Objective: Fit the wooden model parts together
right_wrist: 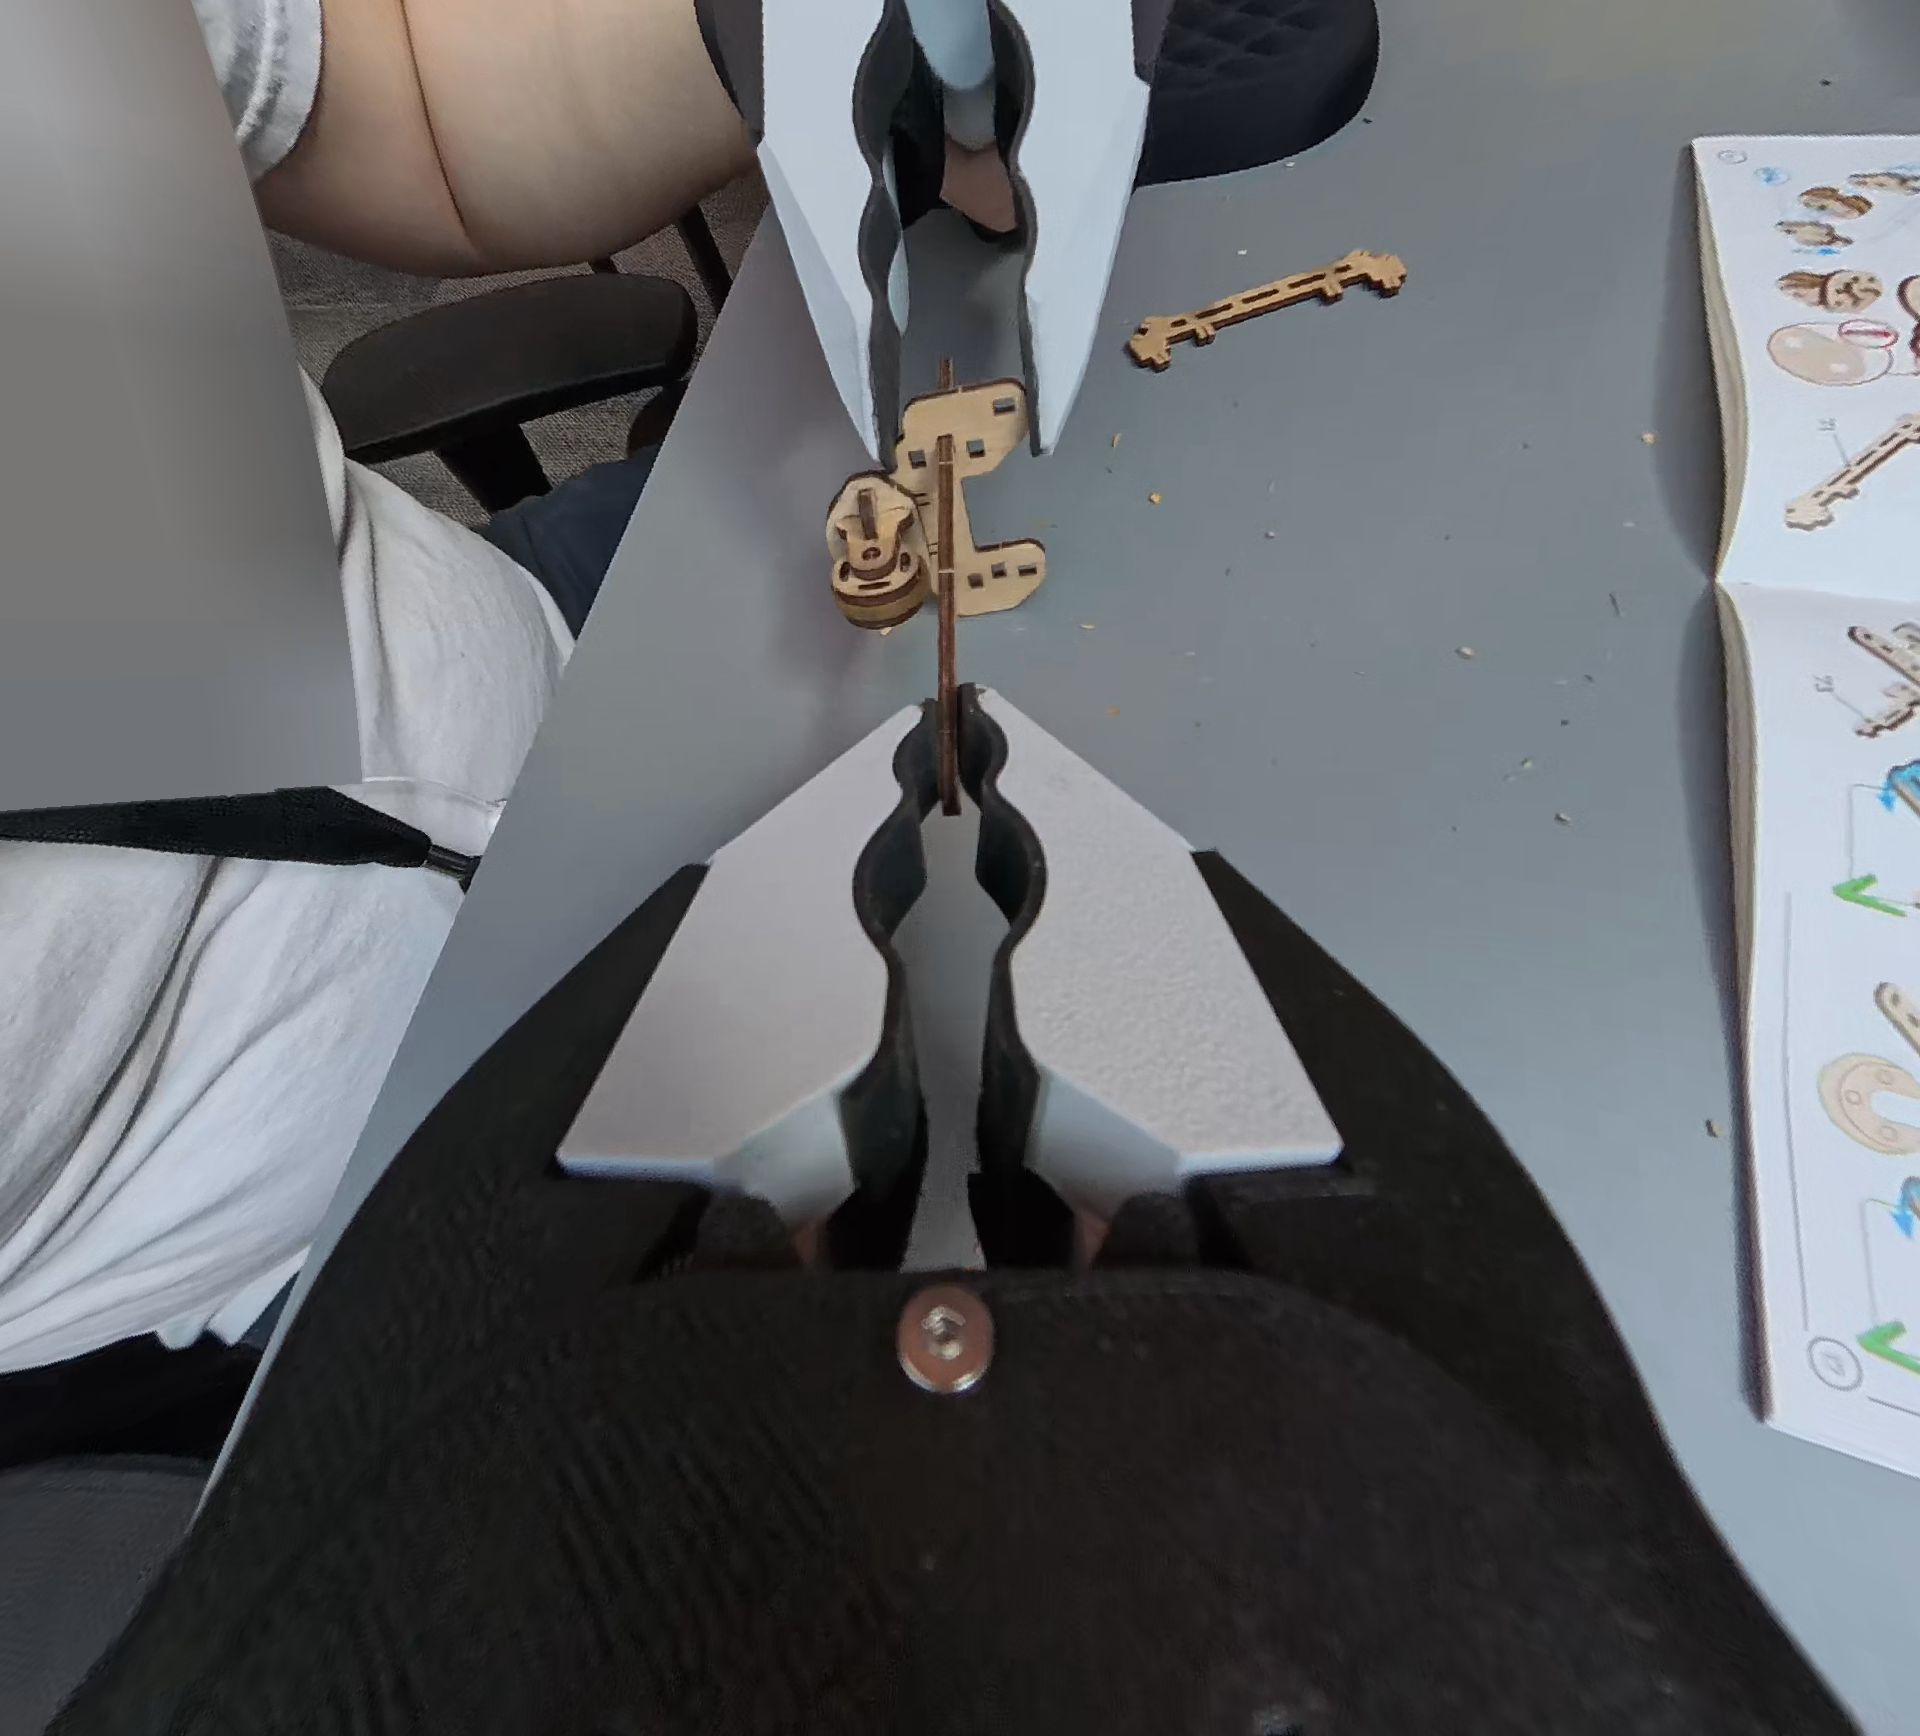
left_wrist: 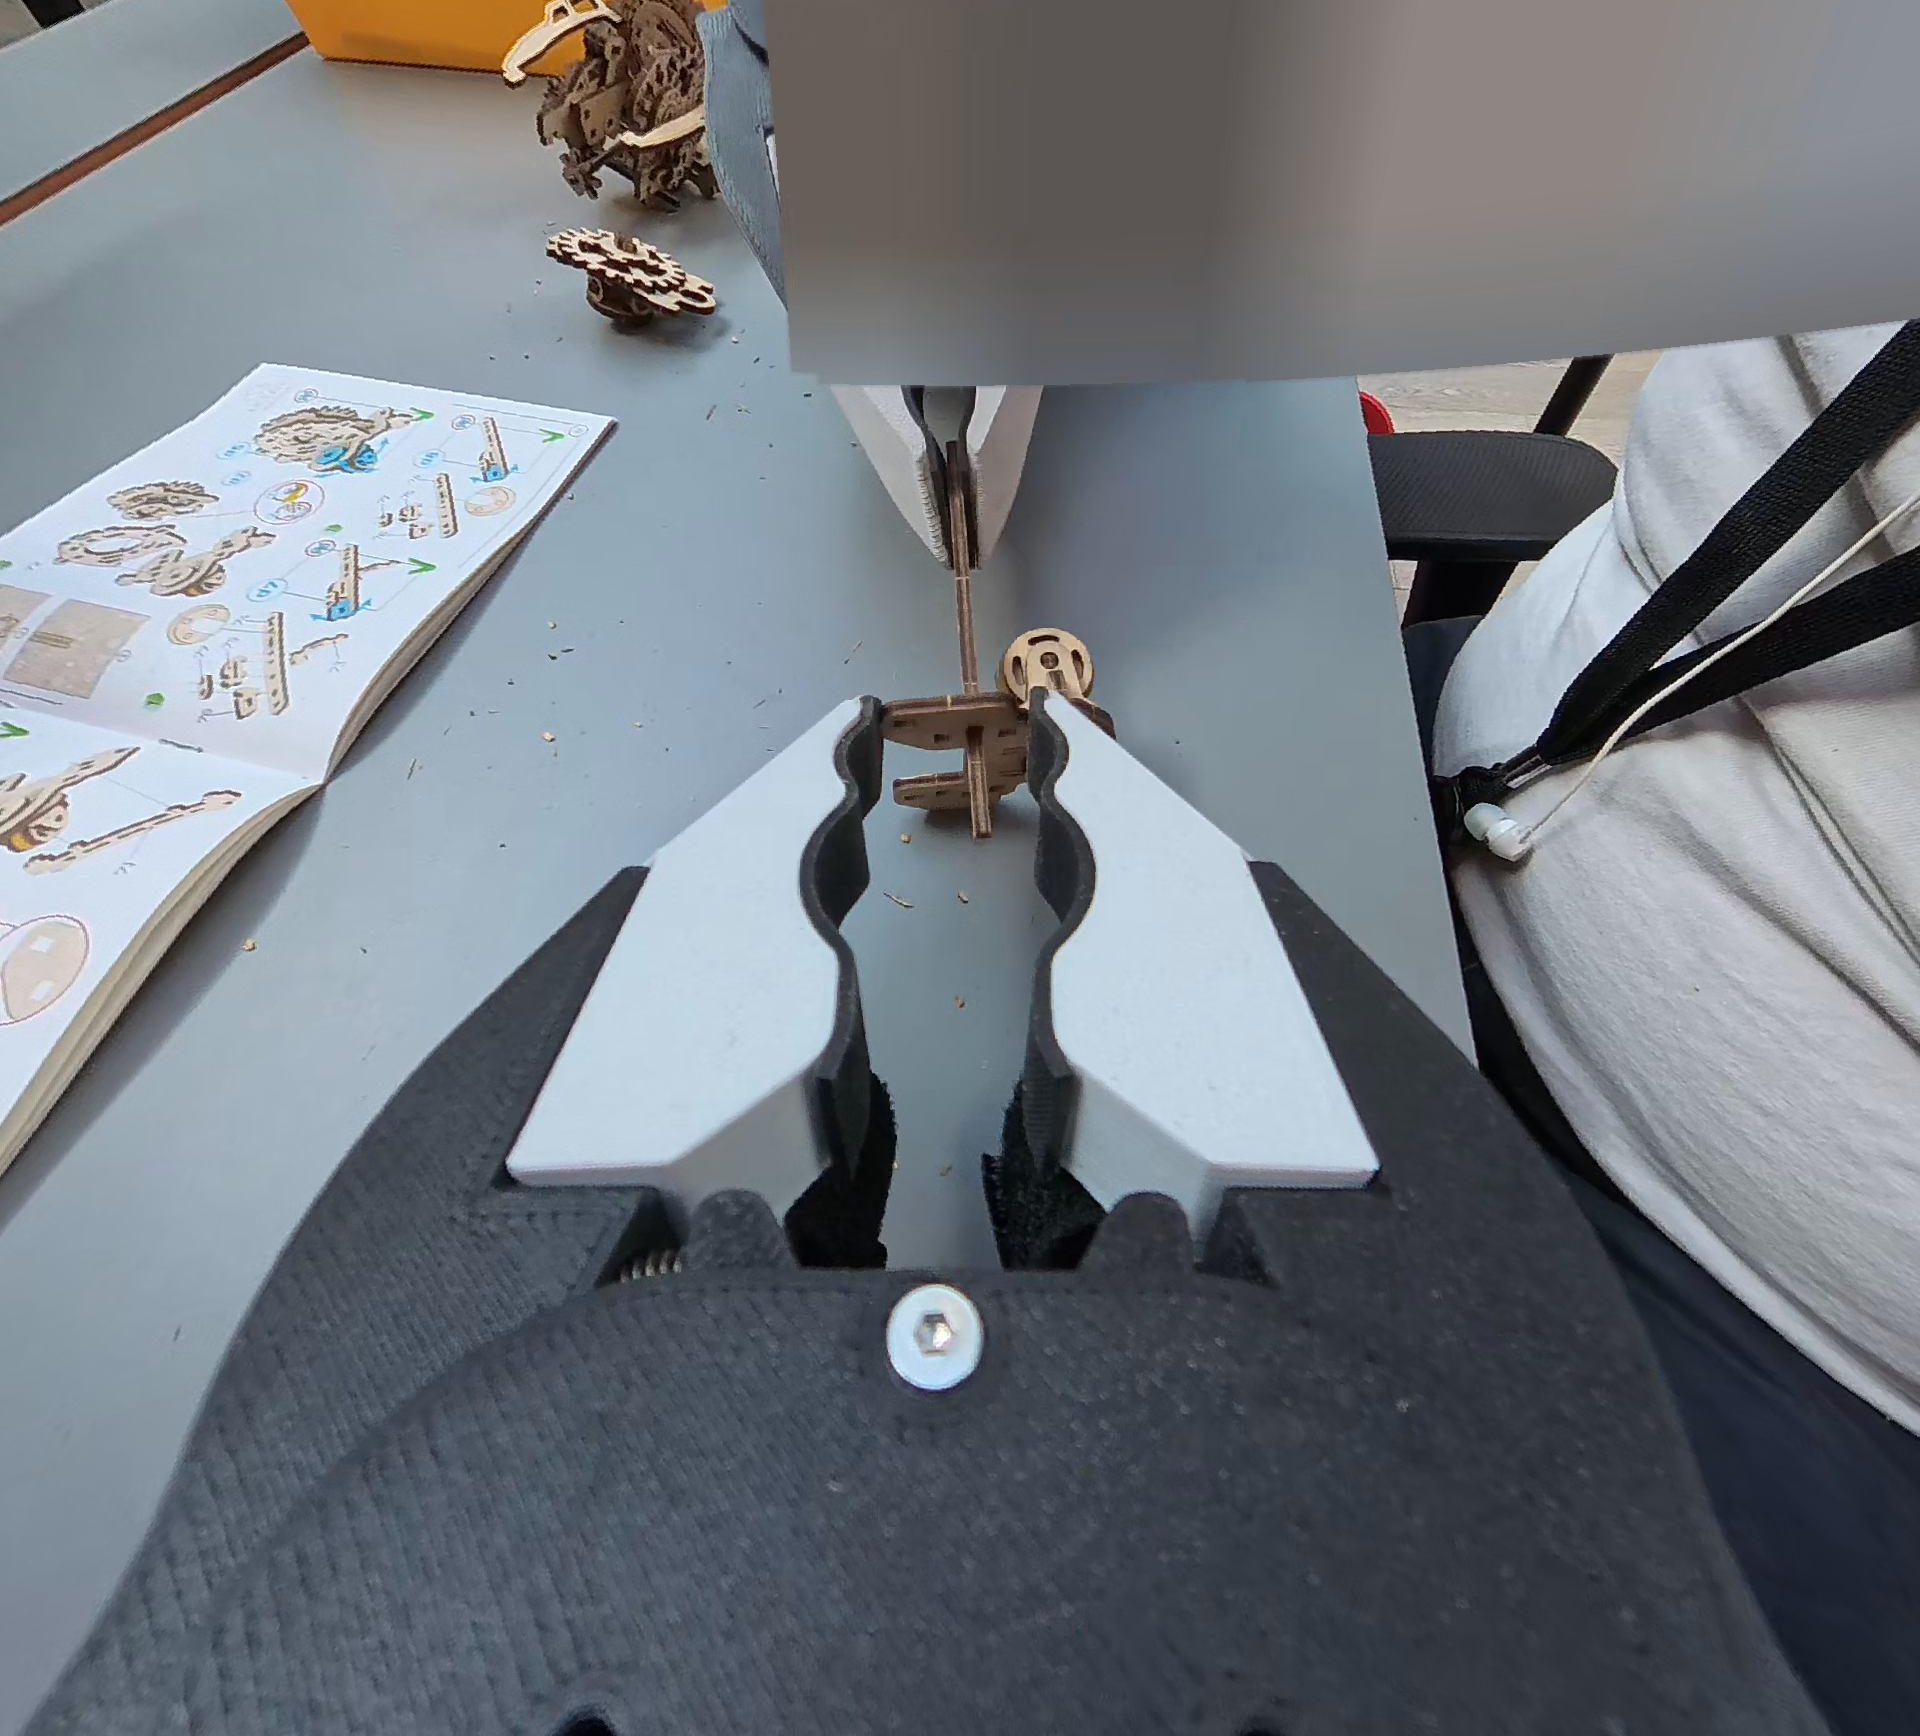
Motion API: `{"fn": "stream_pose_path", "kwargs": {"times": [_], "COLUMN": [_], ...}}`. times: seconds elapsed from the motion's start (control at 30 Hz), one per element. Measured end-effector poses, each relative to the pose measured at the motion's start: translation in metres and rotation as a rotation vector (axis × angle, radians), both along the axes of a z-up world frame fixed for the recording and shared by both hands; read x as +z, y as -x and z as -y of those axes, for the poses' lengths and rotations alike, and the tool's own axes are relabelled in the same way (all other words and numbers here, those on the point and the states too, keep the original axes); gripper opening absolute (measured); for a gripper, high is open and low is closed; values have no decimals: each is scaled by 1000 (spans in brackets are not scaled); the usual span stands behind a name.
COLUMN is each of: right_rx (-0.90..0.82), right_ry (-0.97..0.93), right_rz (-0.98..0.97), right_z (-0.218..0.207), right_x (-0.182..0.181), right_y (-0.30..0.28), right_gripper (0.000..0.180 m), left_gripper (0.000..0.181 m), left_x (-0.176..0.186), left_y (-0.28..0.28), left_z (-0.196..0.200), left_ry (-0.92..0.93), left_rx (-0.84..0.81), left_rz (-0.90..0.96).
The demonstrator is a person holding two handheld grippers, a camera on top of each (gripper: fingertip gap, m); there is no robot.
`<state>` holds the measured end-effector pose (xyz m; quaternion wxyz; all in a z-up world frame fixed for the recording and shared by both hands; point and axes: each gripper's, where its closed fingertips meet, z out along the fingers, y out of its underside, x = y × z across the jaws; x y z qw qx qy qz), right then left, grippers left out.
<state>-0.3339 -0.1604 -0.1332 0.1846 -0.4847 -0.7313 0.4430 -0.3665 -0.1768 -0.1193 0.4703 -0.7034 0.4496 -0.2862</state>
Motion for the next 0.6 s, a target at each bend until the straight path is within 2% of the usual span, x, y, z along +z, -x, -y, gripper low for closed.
{"fn": "stream_pose_path", "kwargs": {"times": [0.4,0.6], "right_rx": [7,-4], "right_ry": [-38,8], "right_rz": [19,1], "right_z": [0,-3], "right_x": [-1,4], "right_y": [1,-1], "right_gripper": [2,1], "left_gripper": [26,26], "left_x": [0,0], "left_y": [2,2], "left_z": [1,0], "left_ry": [5,1], "left_rx": [-3,2], "left_rz": [1,0]}}
